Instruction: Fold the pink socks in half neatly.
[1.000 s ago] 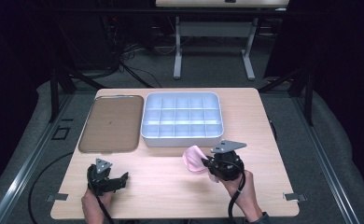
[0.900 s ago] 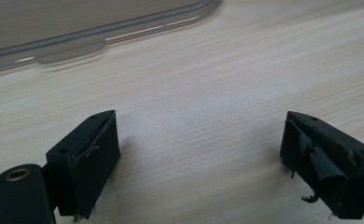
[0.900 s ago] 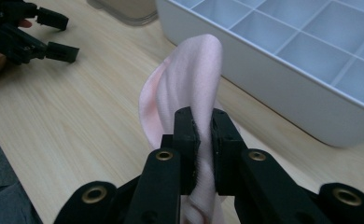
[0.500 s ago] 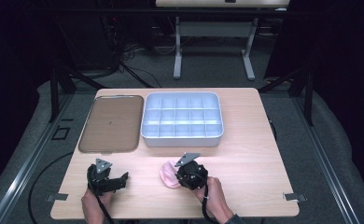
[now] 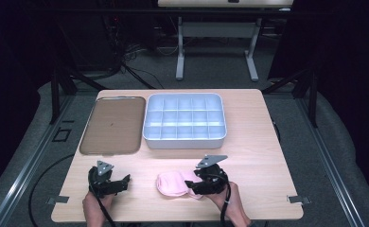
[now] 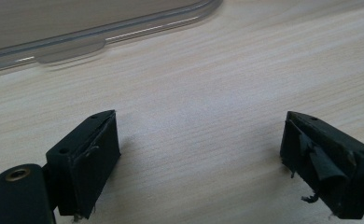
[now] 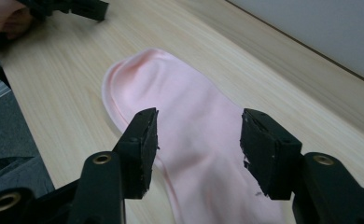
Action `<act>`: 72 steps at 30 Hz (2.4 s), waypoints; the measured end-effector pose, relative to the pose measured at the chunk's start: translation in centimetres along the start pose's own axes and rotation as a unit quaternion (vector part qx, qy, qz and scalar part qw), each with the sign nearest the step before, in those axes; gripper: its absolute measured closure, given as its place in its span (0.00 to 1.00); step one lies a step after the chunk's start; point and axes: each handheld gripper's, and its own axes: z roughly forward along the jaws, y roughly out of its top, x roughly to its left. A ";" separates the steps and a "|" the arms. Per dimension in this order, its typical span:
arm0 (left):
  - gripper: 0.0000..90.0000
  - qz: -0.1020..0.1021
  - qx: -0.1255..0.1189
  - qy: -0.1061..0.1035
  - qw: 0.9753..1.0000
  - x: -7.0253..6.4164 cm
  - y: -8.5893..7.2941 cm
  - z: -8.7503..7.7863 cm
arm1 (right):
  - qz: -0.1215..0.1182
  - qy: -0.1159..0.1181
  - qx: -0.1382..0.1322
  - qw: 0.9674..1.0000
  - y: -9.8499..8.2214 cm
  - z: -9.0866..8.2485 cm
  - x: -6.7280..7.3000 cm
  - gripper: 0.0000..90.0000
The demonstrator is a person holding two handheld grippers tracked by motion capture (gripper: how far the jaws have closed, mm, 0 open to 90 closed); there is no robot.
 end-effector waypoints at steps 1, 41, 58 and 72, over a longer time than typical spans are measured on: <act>0.13 0.000 0.000 0.001 1.000 0.0 0.0 0.0 | 0.004 -0.008 -0.001 1.000 -0.4 -0.4 -0.3 0.52; 0.74 0.090 0.016 -0.132 0.987 -11.1 1.9 -0.3 | 0.035 -0.117 0.029 0.992 -5.0 1.3 -1.7 0.74; 0.73 0.111 -0.003 -0.147 0.983 -9.8 1.9 0.6 | 0.026 -0.112 0.031 0.993 -4.3 1.8 -1.6 0.79; 0.62 0.074 -0.040 -0.160 0.984 -9.2 0.6 -0.1 | 0.050 -0.072 0.009 0.996 -3.6 0.6 -2.7 0.75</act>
